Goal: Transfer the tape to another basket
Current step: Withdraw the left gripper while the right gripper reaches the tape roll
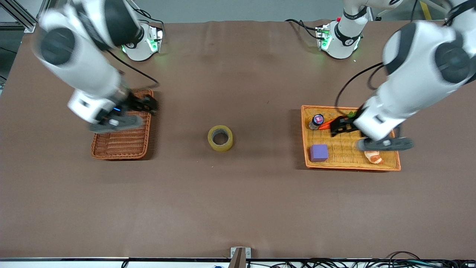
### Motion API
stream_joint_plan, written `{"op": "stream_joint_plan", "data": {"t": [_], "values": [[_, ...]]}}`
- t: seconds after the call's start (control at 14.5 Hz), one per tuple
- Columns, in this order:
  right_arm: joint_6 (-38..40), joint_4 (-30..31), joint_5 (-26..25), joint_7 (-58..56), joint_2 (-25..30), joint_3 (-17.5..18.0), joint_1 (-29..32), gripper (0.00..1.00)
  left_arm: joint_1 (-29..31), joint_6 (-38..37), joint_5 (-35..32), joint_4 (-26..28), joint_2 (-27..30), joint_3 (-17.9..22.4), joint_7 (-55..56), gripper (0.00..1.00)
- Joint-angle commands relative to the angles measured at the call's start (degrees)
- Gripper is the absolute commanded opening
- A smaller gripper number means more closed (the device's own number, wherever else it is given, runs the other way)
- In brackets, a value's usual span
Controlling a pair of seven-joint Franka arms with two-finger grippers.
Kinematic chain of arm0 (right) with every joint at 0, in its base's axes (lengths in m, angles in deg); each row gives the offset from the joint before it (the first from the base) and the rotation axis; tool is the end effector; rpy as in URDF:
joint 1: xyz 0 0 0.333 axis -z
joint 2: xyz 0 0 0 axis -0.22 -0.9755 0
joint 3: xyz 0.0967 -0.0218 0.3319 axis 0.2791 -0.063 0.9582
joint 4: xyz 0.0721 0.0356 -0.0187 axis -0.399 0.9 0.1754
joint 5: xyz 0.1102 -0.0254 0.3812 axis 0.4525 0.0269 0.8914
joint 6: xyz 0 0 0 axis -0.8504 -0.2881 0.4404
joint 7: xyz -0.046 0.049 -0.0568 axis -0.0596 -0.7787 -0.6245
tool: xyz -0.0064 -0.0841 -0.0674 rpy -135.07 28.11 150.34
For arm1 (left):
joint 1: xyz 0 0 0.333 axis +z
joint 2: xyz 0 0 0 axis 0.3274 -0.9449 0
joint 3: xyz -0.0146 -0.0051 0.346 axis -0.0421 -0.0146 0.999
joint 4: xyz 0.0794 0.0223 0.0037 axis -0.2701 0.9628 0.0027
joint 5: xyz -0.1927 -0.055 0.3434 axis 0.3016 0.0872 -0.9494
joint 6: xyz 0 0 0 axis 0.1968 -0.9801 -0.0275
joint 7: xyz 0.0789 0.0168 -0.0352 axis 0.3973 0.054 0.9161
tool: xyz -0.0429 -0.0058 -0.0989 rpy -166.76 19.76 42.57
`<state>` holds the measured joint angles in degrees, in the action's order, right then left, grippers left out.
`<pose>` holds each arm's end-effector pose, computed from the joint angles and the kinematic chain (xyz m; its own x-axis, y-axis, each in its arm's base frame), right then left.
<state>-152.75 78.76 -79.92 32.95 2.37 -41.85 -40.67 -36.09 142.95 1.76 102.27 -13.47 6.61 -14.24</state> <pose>0.5832 0.2653 0.5135 0.9834 0.1618 -0.0824 0.1640 -0.9862 0.0210 0.6162 -0.1649 0.5874 0.9989 0.0276 0.0374 0.0233 -0.9935 0.1111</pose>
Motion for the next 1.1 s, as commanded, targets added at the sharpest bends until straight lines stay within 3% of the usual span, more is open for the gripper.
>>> {"op": "stream_joint_plan", "data": {"t": [0.0, 0.28, 0.55, 0.83, 0.89, 0.96, 1.03], "values": [[-7.24, 1.75, -0.33, 3.46, -5.77, 0.01, -2.62, 1.00, 4.05, 0.90, 0.28, 6.89, 7.99, -0.45, -5.34, 1.00], [-22.80, 5.46, -0.33, 7.93, -14.37, 1.15, -6.66, 1.00, 6.79, 1.43, 0.02, 14.54, 15.91, -0.36, -7.04, 1.00], [-31.86, 8.08, -0.33, 13.58, -20.28, 1.94, -10.28, 1.00, 7.66, 1.43, -4.46, 18.15, 18.38, -0.62, -7.04, 1.00], [-43.10, 16.08, -0.33, 13.75, -20.54, 2.55, -10.72, 0.99, 15.48, 1.43, -4.29, 18.42, 18.12, -7.64, -7.30, 1.00], [-43.56, 16.18, -0.33, 13.66, -20.54, 2.65, -10.46, 0.94, 15.49, 1.34, -3.68, 18.07, 17.77, -7.65, -8.52, 1.00], [-43.57, 16.18, -0.33, 13.66, -20.54, 2.65, -10.37, 0.79, 15.49, 1.08, -3.67, 17.98, 17.77, -7.48, -9.92, 1.00], [-43.40, 16.18, -0.33, 13.49, -20.54, 2.65, -10.10, 0.52, 15.49, 0.73, -3.67, 17.54, 17.68, -7.39, -10.90, 1.00]]}}
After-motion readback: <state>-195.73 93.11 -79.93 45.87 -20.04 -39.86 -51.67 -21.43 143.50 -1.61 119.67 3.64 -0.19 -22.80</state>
